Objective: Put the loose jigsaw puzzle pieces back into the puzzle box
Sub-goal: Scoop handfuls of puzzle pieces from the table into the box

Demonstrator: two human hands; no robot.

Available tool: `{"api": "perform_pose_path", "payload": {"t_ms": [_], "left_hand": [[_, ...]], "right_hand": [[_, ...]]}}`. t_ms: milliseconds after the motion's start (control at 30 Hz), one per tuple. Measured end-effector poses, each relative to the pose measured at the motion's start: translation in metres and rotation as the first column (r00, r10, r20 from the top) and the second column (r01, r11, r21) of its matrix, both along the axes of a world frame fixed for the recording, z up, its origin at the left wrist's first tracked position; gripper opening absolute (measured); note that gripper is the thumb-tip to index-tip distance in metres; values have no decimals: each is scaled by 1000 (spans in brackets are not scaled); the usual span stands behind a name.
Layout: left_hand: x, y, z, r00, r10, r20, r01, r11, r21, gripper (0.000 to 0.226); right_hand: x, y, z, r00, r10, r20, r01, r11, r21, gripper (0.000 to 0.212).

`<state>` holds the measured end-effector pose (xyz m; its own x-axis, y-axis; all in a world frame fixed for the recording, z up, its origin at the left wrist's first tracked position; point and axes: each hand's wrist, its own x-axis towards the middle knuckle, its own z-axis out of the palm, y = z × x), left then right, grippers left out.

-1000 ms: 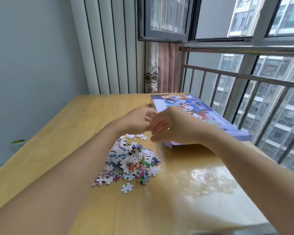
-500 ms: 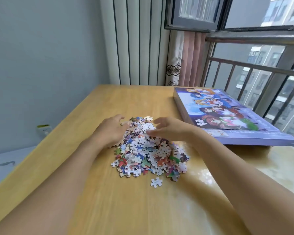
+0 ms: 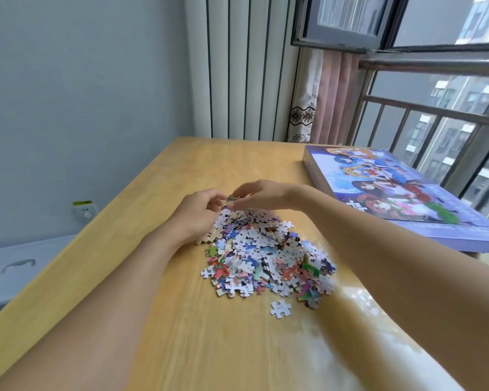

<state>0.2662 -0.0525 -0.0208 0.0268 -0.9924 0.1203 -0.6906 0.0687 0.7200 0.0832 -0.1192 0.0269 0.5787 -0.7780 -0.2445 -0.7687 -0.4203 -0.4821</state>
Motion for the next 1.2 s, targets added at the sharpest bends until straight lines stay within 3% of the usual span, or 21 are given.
{"api": "perform_pose_path", "payload": {"t_ms": [67, 200, 300, 367, 500, 567, 767, 867, 1000, 1200], "left_hand": [[0, 0, 0, 1000, -17, 11, 17, 999, 39, 53], [-2, 2, 3, 999, -26, -20, 28, 995, 97, 58], [-6, 2, 5, 992, -50, -114, 61, 993, 101, 53], [-9, 4, 6, 976, -51, -212, 76, 991, 109, 47], [-9, 4, 6, 935, 4, -354, 37, 993, 109, 37], [-8, 3, 5, 922, 38, -385, 9, 993, 121, 38], [-10, 1, 2, 937, 92, -336, -74, 995, 65, 35], [-12, 2, 2, 931, 86, -355, -71, 996, 56, 31], [-16, 3, 4, 904, 86, -418, -63, 996, 69, 32], [-19, 1, 2, 864, 136, -485, -94, 990, 109, 42]], "right_hand": [[-3, 7, 9, 993, 64, -98, -68, 997, -34, 78], [-9, 12, 19, 971, 95, -219, -103, 994, -25, 110], [-5, 15, 17, 946, 126, -300, -134, 991, -6, 135], [0, 17, 15, 928, 162, -336, -175, 985, -9, 140], [7, 19, 18, 943, 145, -299, -169, 984, -56, 129], [6, 19, 19, 947, 131, -292, -161, 984, -81, 114], [-3, 21, 14, 984, 91, -154, -115, 982, -149, 81], [-6, 22, 10, 993, 75, -91, -90, 979, -181, 77], [-8, 24, 1, 993, 104, -62, -115, 972, -203, 88], [-7, 29, -4, 991, 137, 11, -129, 954, -270, 58]]}}
